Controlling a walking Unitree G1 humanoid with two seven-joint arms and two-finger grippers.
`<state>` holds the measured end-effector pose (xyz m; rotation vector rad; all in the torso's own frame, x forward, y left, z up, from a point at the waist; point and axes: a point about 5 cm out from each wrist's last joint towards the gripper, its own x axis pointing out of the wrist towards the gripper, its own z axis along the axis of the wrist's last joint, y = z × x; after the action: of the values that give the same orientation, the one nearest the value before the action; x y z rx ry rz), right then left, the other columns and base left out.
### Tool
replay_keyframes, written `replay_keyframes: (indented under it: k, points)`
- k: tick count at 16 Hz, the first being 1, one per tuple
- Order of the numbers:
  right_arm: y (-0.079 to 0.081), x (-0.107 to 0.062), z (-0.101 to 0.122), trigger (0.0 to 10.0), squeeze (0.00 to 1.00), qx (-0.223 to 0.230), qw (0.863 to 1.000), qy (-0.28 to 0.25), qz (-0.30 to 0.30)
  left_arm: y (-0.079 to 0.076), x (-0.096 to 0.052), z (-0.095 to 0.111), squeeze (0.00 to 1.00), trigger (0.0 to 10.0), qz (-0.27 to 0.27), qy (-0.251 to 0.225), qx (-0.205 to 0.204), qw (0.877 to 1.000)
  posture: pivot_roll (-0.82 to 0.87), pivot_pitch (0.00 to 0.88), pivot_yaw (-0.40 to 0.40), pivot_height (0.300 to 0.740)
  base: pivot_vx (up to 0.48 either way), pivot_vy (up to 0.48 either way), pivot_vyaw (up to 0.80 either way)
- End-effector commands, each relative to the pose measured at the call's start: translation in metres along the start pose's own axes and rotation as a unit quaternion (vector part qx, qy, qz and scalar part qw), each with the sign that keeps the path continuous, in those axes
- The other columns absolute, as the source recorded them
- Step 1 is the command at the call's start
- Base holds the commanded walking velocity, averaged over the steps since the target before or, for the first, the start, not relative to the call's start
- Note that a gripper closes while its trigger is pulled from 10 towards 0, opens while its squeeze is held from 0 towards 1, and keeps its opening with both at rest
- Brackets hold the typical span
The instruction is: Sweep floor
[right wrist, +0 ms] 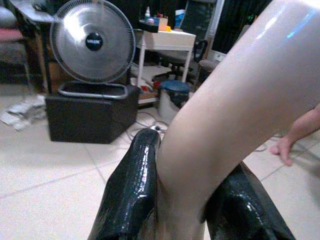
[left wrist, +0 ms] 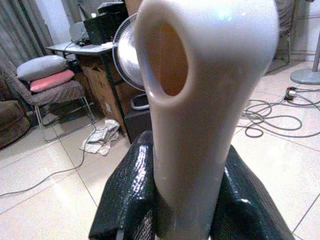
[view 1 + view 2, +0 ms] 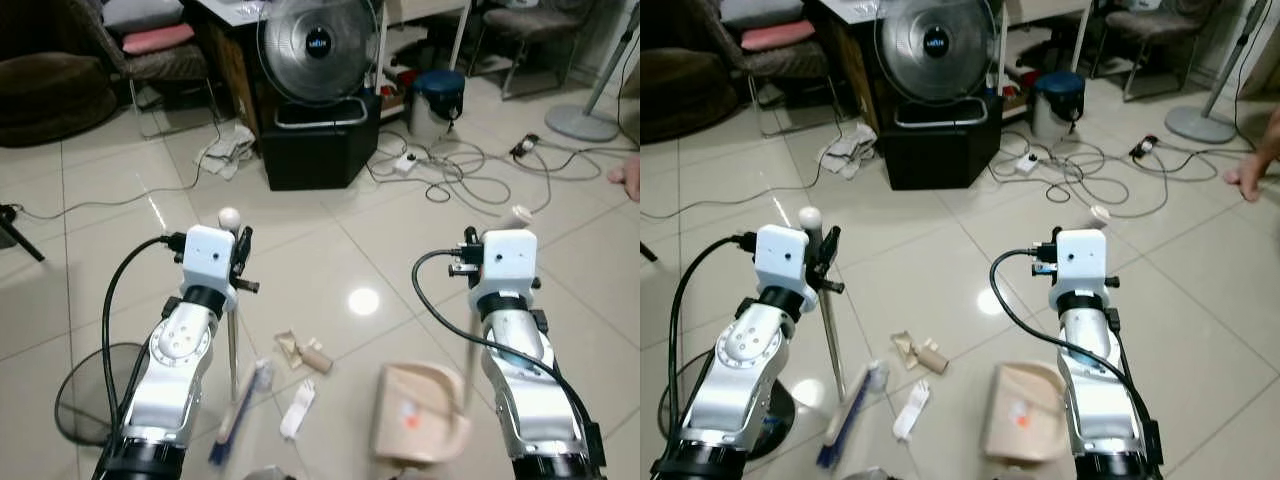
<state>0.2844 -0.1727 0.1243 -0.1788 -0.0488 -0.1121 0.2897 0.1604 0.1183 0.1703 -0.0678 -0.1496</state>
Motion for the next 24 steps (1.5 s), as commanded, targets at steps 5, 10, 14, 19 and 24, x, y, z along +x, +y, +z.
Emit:
replay_keyframes:
  k: [5,10,14,19,24]
  points:
    - [0.002,0.012,0.012,10.0,0.0,0.013,0.998,-0.06,0.019,0.001,0.011,0.013,0.0,10.0,0.017,-0.037,0.001,0.999,0.01,0.199,0.072,0.74,0.0,0.0,0.0]
    - [0.009,0.018,0.015,10.0,0.0,-0.017,0.992,-0.113,0.049,0.005,0.017,0.013,0.0,10.0,0.036,-0.07,0.01,0.997,0.01,0.287,0.071,0.74,0.0,0.0,0.0]
    - [0.015,0.027,0.008,10.0,0.0,-0.053,0.988,-0.132,0.059,0.001,0.016,0.011,0.0,10.0,0.034,-0.071,0.006,0.997,0.06,0.336,0.085,0.74,0.0,0.0,0.0]
    - [0.033,0.034,-0.001,10.0,0.0,-0.037,0.988,-0.14,0.051,-0.014,0.008,0.011,0.0,10.0,0.034,-0.076,-0.044,0.996,0.13,0.344,0.107,0.74,0.0,0.0,0.0]
    - [0.065,0.029,-0.012,10.0,0.0,-0.025,0.988,-0.136,0.072,-0.043,0.01,0.023,0.0,10.0,-0.015,-0.087,-0.137,0.987,0.16,0.35,0.117,0.74,0.0,0.0,0.0]
